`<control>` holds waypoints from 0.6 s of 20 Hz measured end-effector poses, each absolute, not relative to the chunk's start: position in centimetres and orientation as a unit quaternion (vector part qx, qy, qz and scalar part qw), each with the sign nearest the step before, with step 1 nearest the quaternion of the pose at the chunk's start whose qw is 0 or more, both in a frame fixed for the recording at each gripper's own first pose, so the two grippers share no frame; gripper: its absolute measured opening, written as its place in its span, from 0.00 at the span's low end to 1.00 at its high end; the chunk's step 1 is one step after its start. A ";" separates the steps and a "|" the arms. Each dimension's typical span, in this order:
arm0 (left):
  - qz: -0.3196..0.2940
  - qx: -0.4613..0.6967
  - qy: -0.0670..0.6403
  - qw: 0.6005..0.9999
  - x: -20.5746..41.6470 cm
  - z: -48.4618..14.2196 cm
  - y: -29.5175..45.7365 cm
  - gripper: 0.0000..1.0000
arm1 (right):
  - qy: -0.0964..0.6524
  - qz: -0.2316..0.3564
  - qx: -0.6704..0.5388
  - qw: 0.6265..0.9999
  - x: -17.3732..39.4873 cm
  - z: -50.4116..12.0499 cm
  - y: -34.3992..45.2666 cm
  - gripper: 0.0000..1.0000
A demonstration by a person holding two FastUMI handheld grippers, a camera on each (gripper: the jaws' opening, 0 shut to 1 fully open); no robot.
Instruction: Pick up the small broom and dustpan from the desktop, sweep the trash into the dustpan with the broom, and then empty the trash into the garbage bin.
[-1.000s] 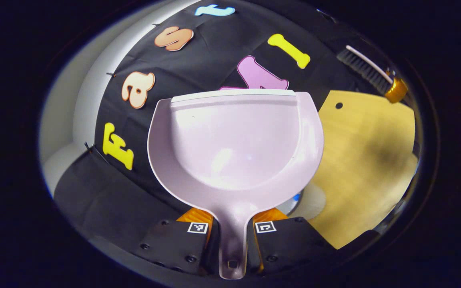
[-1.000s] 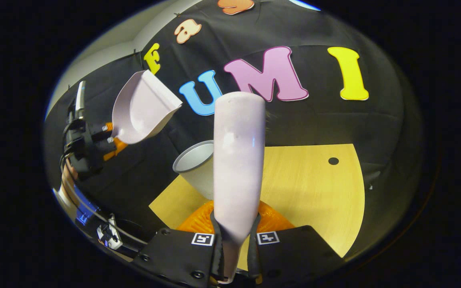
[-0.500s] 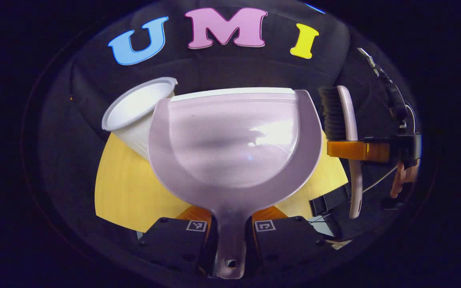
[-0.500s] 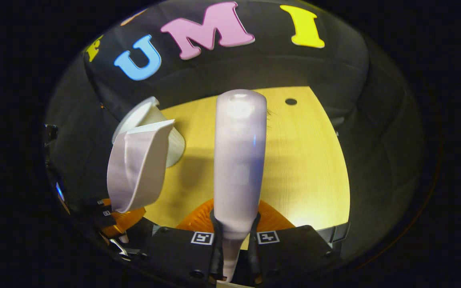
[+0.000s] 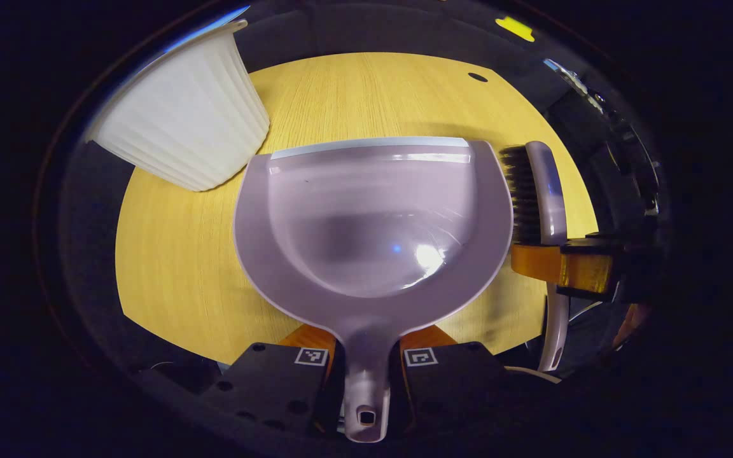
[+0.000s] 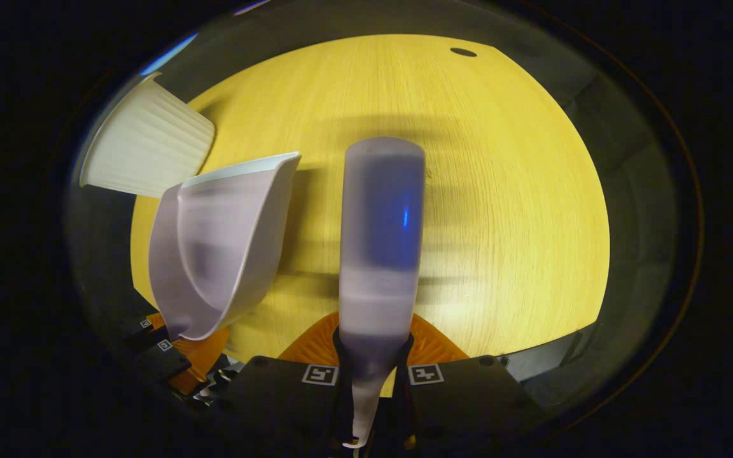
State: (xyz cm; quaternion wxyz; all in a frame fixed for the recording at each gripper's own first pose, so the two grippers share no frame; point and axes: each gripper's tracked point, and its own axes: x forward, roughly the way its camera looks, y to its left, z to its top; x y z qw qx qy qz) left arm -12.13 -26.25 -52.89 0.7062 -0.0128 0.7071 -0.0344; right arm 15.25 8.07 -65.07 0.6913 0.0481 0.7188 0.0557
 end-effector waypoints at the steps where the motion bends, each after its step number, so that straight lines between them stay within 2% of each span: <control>1: -0.031 -0.020 0.714 0.700 -12.3 -53.0 -26.2 0.27 | 0.726 0.052 0.037 0.685 15.0 -65.7 7.5 0.25; 5: -0.022 -0.020 0.739 0.673 -12.6 -53.5 -26.1 0.27 | 0.742 0.042 0.020 0.669 14.6 -66.9 7.6 0.25; 10: -0.014 0.008 0.746 0.666 -12.6 -53.8 -26.1 0.27 | 0.754 0.045 0.022 0.655 14.4 -67.2 7.7 0.25; 11: -0.015 0.008 0.752 0.659 -12.8 -53.6 -26.1 0.27 | 0.757 0.044 0.023 0.652 14.3 -67.1 7.7 0.20; 12: -0.016 0.011 0.749 0.663 -12.4 -53.6 -26.0 0.27 | 0.758 0.043 0.023 0.650 14.3 -67.0 7.7 0.26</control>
